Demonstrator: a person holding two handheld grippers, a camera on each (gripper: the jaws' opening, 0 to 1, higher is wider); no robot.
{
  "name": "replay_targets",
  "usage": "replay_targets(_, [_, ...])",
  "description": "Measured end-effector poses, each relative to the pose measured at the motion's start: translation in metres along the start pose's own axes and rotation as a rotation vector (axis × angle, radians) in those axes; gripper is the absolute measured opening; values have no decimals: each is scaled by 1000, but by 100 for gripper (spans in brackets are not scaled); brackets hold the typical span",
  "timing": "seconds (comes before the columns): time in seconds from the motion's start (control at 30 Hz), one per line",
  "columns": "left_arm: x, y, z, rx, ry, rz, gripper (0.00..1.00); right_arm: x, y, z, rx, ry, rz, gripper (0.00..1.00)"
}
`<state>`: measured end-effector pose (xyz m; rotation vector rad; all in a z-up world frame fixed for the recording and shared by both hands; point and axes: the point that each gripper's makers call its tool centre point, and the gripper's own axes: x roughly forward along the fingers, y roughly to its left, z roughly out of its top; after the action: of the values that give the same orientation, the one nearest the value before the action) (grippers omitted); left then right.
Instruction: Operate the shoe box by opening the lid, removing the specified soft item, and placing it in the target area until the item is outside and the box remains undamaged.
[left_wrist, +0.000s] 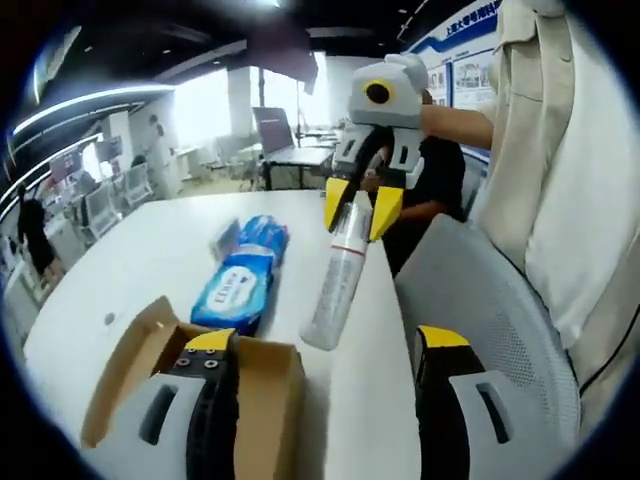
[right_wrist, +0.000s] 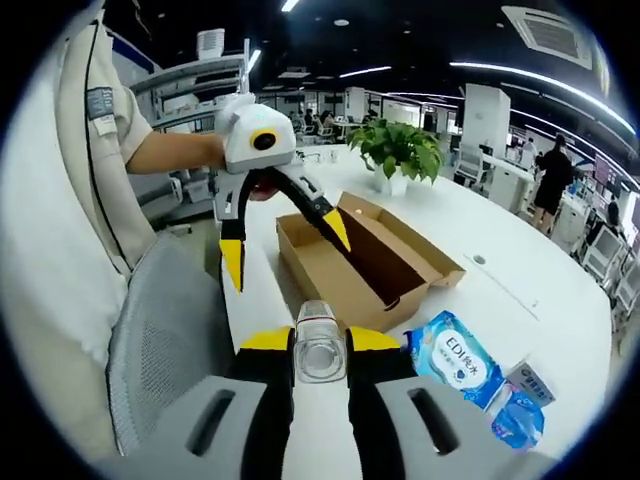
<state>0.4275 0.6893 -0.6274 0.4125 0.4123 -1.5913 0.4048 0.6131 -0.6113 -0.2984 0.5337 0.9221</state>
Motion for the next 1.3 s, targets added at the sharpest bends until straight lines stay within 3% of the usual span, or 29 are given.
replay_targets(0.3, [-27, 8, -11, -67, -24, 136, 84, 0, -39, -2, -80, 69, -2, 16])
replay_targets(0.83, [-62, 12, -22, -170, -60, 312, 99, 4, -95, 1, -235, 201, 30, 16])
replay_targets(1.3, [-80, 11, -20, -242, -82, 419, 100, 12, -140, -6, -320, 333, 79, 16])
